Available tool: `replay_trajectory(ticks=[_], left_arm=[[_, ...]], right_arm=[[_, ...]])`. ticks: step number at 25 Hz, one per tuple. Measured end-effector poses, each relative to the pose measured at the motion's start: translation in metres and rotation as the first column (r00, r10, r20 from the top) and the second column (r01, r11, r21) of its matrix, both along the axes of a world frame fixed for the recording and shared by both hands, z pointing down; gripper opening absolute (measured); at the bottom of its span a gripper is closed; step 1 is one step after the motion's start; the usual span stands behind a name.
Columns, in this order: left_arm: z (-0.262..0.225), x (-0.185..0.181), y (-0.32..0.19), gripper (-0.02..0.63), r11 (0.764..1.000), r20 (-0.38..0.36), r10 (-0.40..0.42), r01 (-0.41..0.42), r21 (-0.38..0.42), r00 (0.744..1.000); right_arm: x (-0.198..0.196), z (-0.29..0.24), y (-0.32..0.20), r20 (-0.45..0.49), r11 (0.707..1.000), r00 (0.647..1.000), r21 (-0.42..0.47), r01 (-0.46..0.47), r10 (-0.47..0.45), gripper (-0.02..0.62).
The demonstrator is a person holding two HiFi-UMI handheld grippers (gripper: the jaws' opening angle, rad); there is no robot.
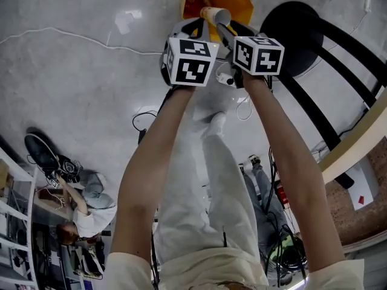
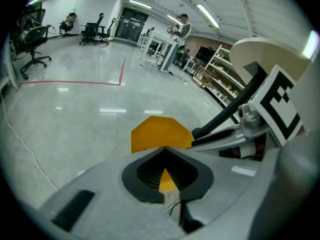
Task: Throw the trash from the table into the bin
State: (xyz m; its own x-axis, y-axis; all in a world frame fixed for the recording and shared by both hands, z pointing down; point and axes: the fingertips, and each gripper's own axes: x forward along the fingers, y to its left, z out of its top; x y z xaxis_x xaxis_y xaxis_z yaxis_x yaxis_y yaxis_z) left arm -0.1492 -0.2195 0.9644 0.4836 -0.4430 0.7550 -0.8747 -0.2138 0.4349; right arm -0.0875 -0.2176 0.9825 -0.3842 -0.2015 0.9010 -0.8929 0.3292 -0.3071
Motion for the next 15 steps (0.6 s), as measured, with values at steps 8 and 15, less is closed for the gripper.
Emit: replay_trajectory(ticks=[8, 15], left_arm=[[-0.046, 0.003, 0.016, 0.006, 1.0, 0.001, 0.007, -0.007, -0.004, 1.0], [-0.107, -0.002, 0.028, 0.006, 1.0, 0.017, 0.019, -0.019, 0.008, 1.0]], right_arm=[[0.005, -0.056, 0.011, 0.008, 1.0, 1.0, -0.002, -0.03, 0.03, 0.166], [0.006, -0.123, 0.011, 0.024, 0.997, 0.999, 0.062, -0.042, 0.041, 0.145]])
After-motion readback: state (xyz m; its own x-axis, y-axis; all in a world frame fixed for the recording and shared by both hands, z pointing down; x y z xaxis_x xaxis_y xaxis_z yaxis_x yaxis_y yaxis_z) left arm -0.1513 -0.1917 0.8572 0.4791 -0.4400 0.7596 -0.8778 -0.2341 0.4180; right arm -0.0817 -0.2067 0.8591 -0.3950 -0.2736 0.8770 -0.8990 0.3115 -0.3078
